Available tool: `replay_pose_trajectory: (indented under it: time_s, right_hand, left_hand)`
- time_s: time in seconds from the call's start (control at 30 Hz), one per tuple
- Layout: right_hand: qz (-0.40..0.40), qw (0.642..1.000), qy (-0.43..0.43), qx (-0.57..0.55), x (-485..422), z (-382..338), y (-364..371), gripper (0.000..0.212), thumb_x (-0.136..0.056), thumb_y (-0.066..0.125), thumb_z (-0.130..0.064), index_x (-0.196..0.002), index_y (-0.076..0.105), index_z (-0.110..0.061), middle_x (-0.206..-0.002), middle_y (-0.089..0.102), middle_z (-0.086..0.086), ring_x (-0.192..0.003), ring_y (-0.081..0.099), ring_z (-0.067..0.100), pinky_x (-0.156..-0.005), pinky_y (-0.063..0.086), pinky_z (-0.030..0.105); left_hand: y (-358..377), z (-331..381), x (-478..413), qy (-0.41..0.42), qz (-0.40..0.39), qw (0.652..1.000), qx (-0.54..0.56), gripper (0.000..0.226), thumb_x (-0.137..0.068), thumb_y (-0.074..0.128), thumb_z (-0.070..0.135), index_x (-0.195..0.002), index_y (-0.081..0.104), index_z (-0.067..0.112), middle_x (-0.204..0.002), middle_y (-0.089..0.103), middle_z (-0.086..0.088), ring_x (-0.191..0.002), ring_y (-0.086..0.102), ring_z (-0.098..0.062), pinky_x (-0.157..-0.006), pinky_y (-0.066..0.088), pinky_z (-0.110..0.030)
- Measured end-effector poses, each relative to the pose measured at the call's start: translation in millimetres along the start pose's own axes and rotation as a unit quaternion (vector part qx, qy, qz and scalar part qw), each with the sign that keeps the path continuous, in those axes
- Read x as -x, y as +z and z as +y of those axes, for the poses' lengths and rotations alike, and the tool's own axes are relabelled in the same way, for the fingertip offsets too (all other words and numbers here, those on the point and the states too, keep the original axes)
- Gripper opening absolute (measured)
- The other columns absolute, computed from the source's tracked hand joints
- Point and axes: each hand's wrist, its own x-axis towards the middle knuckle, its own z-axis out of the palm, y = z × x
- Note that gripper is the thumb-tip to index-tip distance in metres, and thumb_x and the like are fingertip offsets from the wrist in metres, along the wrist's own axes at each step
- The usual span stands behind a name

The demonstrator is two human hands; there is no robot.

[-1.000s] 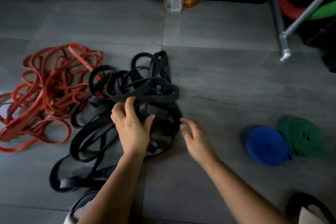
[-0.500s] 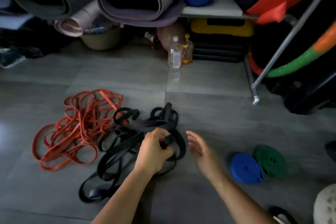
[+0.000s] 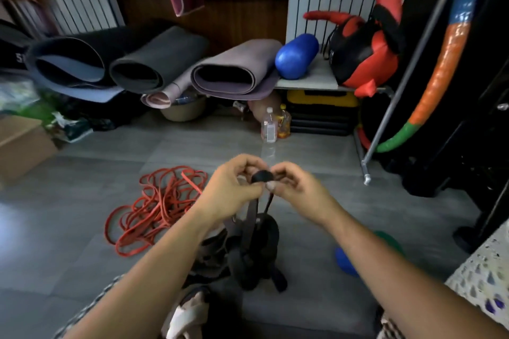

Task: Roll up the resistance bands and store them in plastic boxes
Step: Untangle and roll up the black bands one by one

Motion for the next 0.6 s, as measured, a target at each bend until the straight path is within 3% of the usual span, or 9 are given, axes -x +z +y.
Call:
replay_pose_trajectory:
  time_s: [0.07, 0.17, 0.3, 0.4, 0.6]
  right_hand:
    - [0.021, 0.999, -0.042, -0.025, 3.7, -26.2, -1.6, 0.016, -0.087, 0.06, -0.007, -0.086, 0.055, -0.023, -0.081, 0.055, -0.007, -0.072, 0.051, -0.006, -0.072, 0.042, 0.011]
    - [0.045, 0.994, -0.048, -0.085, 10.6, -40.0, -0.2, 0.014, -0.087, 0.058, -0.004, -0.086, 0.056, -0.018, -0.077, 0.056, -0.005, -0.067, 0.053, 0.0, -0.067, 0.047, 0.018]
    - [0.049, 0.998, 0.013, -0.048, 28.9, -6.4, 3.6, 0.019, -0.085, 0.061, -0.003, -0.083, 0.058, -0.022, -0.065, 0.06, -0.014, -0.06, 0.052, -0.005, -0.065, 0.042, 0.014]
    - [0.02, 0.997, 0.072, -0.022, 30.8, 13.3, -2.4, 0.021, -0.083, 0.065, -0.008, -0.087, 0.062, -0.028, -0.08, 0.065, -0.013, -0.072, 0.058, -0.005, -0.076, 0.046, 0.021]
    - [-0.031, 0.995, 0.087, -0.037, 27.3, 25.0, -3.5, 0.033, -0.084, 0.064, -0.01, -0.109, 0.055, -0.031, -0.111, 0.065, -0.009, -0.103, 0.06, 0.0, -0.093, 0.045, 0.018]
  left_hand:
    - [-6.6, 17.9, 5.8, 0.031, 0.024, 0.998, 0.054, 0.035, -0.078, 0.063, -0.009, -0.092, 0.057, 0.024, -0.084, 0.059, 0.0, -0.069, 0.054, -0.008, -0.067, 0.046, -0.019]
    - [-9.2, 24.9, 9.7, 0.049, 0.036, 0.996, 0.07, 0.036, -0.077, 0.066, -0.006, -0.093, 0.057, 0.025, -0.086, 0.06, 0.004, -0.073, 0.056, -0.006, -0.07, 0.048, -0.018]
    - [10.0, -9.3, 20.7, -0.028, 0.0, 0.998, 0.064, 0.034, -0.074, 0.069, -0.008, -0.084, 0.065, 0.024, -0.079, 0.064, 0.003, -0.074, 0.057, -0.011, -0.069, 0.049, -0.017]
    - [18.7, -25.8, 18.4, -0.08, -0.005, 0.992, 0.095, 0.029, -0.075, 0.067, -0.01, -0.085, 0.066, 0.017, -0.077, 0.065, 0.001, -0.072, 0.058, -0.011, -0.069, 0.05, -0.016]
    - [22.5, -30.2, 6.8, -0.098, -0.002, 0.986, 0.131, 0.025, -0.076, 0.066, -0.007, -0.087, 0.067, 0.015, -0.079, 0.068, -0.004, -0.076, 0.063, -0.015, -0.078, 0.052, -0.023]
